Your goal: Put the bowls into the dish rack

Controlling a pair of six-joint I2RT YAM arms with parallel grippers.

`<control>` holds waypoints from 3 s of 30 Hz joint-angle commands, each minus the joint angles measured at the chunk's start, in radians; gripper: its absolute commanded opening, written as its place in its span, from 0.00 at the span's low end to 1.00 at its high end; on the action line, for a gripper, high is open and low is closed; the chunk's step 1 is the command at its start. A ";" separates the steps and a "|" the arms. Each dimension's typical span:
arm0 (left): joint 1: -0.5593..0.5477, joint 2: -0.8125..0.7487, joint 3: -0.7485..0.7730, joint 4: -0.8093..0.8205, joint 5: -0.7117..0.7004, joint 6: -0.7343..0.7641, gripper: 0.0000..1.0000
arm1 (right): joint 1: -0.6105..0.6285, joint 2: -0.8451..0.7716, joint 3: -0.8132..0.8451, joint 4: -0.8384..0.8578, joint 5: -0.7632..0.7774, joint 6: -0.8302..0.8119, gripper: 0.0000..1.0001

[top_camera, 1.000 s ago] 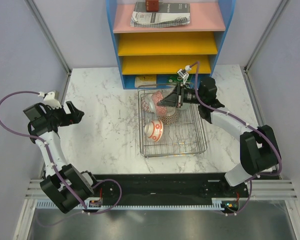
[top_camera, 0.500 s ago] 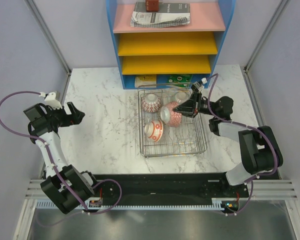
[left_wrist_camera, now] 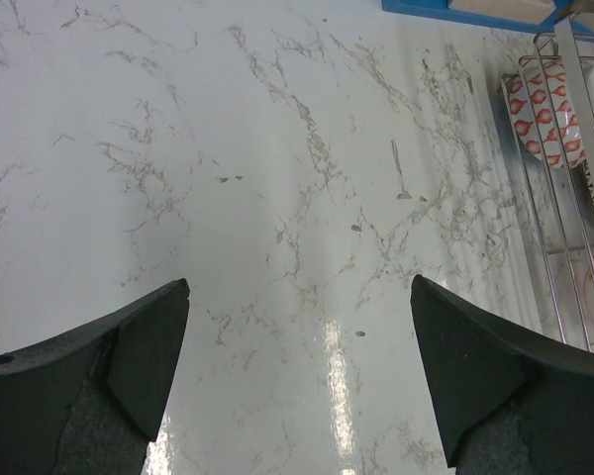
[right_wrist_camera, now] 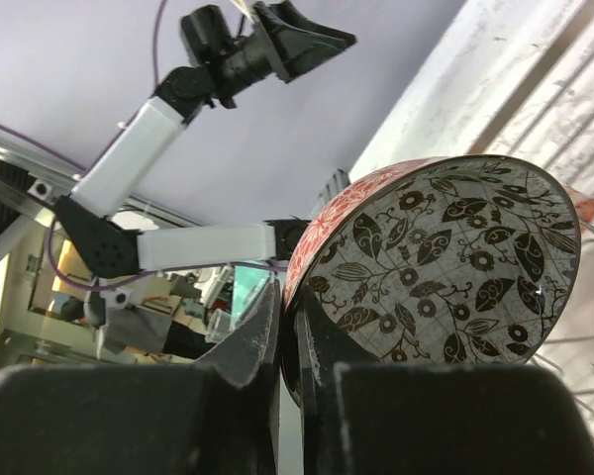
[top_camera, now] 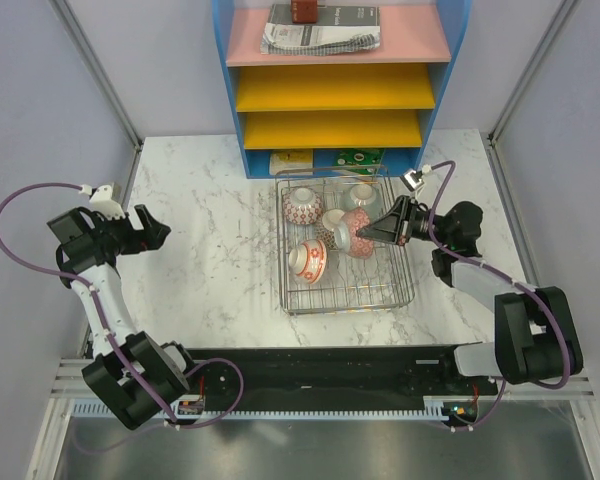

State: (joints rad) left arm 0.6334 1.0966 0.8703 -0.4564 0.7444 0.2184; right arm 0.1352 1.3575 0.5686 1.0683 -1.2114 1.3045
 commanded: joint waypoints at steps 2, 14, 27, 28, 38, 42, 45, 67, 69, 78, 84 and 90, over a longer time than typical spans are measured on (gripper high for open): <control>0.002 -0.037 0.019 0.002 0.039 0.029 1.00 | -0.026 -0.014 0.011 -0.236 0.007 -0.275 0.00; 0.003 -0.027 -0.001 0.002 0.047 0.036 1.00 | -0.031 0.031 -0.015 -0.245 0.019 -0.284 0.00; 0.003 -0.030 -0.007 0.005 0.049 0.036 1.00 | -0.029 0.049 -0.041 -0.215 0.050 -0.251 0.00; 0.003 -0.029 -0.005 0.005 0.050 0.035 1.00 | -0.026 0.049 -0.042 -0.174 0.050 -0.219 0.00; 0.002 -0.037 0.001 0.008 0.047 0.022 1.00 | 0.003 0.066 -0.052 -0.019 0.058 -0.090 0.00; 0.002 -0.044 0.002 0.005 0.042 0.021 1.00 | 0.003 0.034 -0.059 -0.094 0.064 -0.163 0.00; 0.000 -0.044 0.004 0.005 0.039 0.024 1.00 | 0.004 -0.006 -0.049 -0.247 0.072 -0.259 0.00; 0.000 -0.030 0.006 0.004 0.049 0.030 1.00 | -0.020 0.034 0.011 -0.651 0.118 -0.567 0.23; 0.000 -0.030 0.006 0.004 0.049 0.030 1.00 | -0.019 0.037 0.022 -0.686 0.118 -0.594 0.29; -0.001 -0.037 0.004 0.002 0.050 0.027 1.00 | -0.020 0.043 0.074 -0.847 0.110 -0.711 0.52; -0.003 -0.043 0.006 0.004 0.056 0.021 1.00 | -0.022 0.011 0.091 -0.936 0.173 -0.790 0.76; -0.006 -0.046 0.001 0.004 0.055 0.022 1.00 | -0.028 -0.011 0.111 -1.008 0.231 -0.849 0.79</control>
State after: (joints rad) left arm 0.6315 1.0725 0.8696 -0.4625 0.7662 0.2264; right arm 0.1131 1.3693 0.6487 0.1406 -1.0695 0.5503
